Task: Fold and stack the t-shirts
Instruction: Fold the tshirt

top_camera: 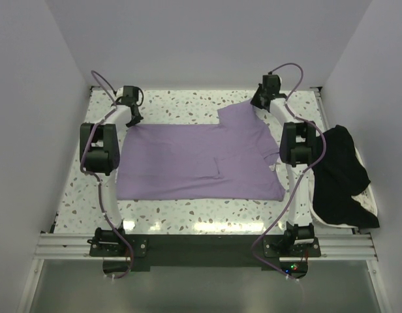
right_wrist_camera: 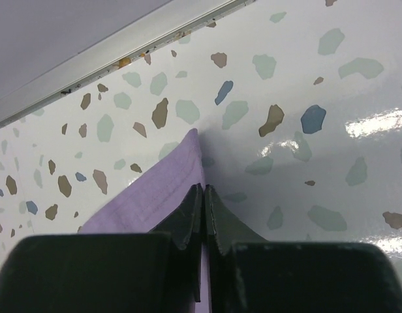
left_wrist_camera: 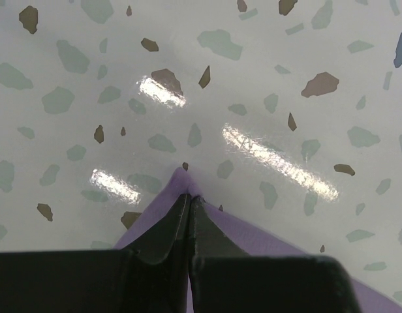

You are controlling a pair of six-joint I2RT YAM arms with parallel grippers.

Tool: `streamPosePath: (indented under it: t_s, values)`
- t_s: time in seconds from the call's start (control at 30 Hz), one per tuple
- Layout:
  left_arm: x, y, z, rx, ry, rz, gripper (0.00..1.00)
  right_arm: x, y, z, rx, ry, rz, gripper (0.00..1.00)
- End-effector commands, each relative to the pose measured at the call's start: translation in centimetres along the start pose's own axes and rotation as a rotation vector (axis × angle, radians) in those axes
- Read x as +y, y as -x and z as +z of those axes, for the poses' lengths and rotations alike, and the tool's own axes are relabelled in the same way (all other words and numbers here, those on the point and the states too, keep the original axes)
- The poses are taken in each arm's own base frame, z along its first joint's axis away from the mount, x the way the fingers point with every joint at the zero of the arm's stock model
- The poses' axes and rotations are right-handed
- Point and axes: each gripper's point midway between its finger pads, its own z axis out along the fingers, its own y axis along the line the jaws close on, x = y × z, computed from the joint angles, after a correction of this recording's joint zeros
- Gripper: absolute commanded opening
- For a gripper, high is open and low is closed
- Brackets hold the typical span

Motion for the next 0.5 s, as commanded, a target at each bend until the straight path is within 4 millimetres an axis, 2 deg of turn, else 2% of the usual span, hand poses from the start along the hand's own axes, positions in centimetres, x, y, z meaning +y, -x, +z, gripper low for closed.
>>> streamPosePath:
  t_s: [0.0, 0.03, 0.23, 0.27, 0.47]
  values:
    - [-0.2, 3.8, -0.9, -0.084, -0.033, -0.061, 0.02, 2.2, 4.1, -2.3, -0.08, 0.049, -0.001, 0.0]
    - [-0.1, 3.9, -0.9, -0.085, -0.034, -0.063, 0.02, 2.6, 4.8, -3.1, -0.094, 0.059, -0.004, 0.0]
    - [0.2, 5.0, -1.4, -0.098, -0.045, -0.082, 0.01, 3.1, 6.2, -5.1, -0.126, 0.071, -0.009, 0.0]
    - [0.1, 5.1, -1.5, -0.1, -0.046, -0.082, 0.02, 3.5, 6.9, -5.9, -0.142, 0.08, -0.012, 0.0]
    - [-0.2, 6.2, -2.7, -0.12, -0.071, -0.089, 0.02, 3.6, 7.8, -7.8, -0.157, 0.094, -0.007, 0.0]
